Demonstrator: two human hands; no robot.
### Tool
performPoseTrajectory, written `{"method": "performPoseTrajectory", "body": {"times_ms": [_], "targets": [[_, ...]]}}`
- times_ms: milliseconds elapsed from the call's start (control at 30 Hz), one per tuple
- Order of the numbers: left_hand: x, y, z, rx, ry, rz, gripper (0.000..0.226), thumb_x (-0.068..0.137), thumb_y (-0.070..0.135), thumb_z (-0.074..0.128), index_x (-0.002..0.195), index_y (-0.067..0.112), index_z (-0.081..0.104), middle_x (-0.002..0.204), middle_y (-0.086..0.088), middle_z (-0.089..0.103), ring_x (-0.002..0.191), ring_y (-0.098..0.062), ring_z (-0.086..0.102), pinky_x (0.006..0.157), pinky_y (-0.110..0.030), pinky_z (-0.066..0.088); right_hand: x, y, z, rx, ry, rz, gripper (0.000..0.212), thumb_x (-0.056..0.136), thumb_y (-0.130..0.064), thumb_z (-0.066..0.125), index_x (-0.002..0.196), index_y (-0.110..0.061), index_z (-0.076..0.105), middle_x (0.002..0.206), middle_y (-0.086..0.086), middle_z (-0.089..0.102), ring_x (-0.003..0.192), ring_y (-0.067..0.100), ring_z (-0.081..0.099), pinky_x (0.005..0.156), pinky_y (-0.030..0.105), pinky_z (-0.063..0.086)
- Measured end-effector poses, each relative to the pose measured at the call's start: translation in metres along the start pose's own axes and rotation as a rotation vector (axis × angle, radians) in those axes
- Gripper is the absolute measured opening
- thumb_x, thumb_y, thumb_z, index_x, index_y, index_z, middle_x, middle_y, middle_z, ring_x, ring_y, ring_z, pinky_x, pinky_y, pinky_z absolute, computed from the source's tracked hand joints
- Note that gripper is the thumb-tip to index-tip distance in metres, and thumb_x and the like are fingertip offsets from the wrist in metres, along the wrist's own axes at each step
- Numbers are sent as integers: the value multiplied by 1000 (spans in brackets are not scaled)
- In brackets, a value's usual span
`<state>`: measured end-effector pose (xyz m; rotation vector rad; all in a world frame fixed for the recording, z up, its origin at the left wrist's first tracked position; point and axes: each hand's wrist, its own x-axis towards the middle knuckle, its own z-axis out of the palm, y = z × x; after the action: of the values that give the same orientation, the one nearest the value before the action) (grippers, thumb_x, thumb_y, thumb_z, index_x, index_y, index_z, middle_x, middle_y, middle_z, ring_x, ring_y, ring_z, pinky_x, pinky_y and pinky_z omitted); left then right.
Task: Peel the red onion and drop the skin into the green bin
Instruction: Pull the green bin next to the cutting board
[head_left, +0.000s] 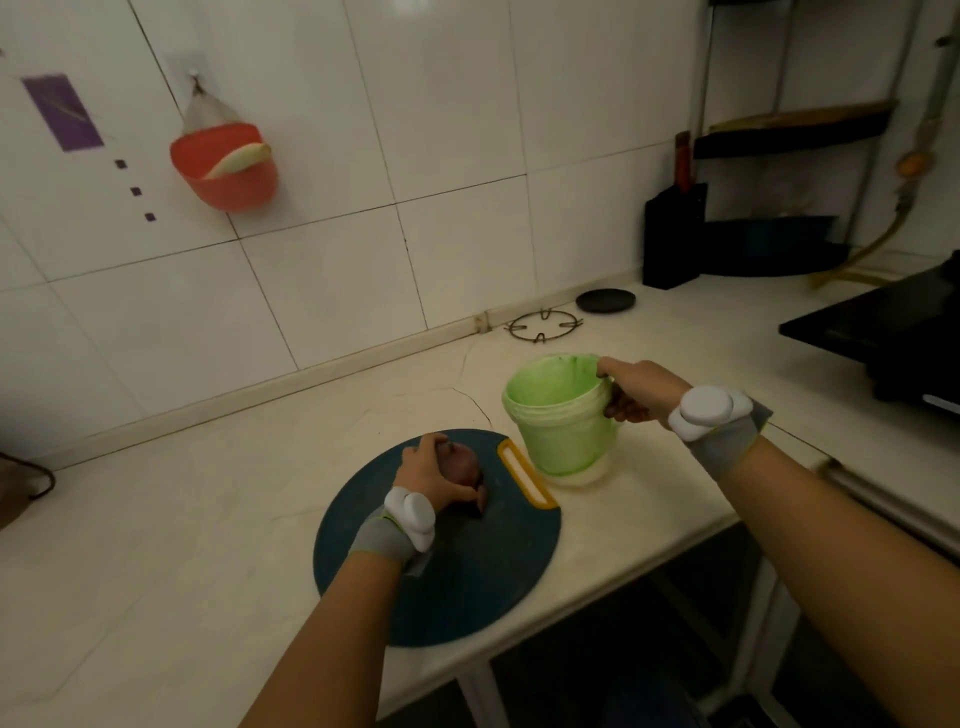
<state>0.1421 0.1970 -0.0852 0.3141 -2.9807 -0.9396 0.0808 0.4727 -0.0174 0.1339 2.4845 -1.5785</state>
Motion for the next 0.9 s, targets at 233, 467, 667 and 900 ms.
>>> {"method": "performPoseTrajectory", "body": {"times_ms": [233,467,667,900], "targets": [[-7,-1,7,30,-28,43,82,65,25,83,132,24,35,133,-13,36,117,-30,45,98,-37,43,-14,19,-26,-42,-18,68,37,85,-38,49,76,-3,57,68,12,62,57,20,52,60,26,42],[-18,-6,10,-3,-44,81,81,64,28,83,129,27,35,131,-11,38,114,-27,45,98,-35,42,-14,22,-39,-160,-49,105,44,90,-40,47,92,2,60,75,12,64,62,20,55,59,24,42],[-29,-11,14,-208,36,99,78,64,27,84,126,26,37,129,-7,43,110,-21,46,92,-31,44,-9,25,-33,-403,237,-65,54,89,-52,48,103,-1,60,99,15,64,78,24,56,69,31,44],[-43,-15,21,-434,171,115,78,64,26,85,127,25,38,127,-1,43,111,-18,46,96,-35,45,-67,-5,29,-127,184,-614,22,83,-35,66,91,-16,61,85,-5,61,77,7,56,65,19,45]]}}
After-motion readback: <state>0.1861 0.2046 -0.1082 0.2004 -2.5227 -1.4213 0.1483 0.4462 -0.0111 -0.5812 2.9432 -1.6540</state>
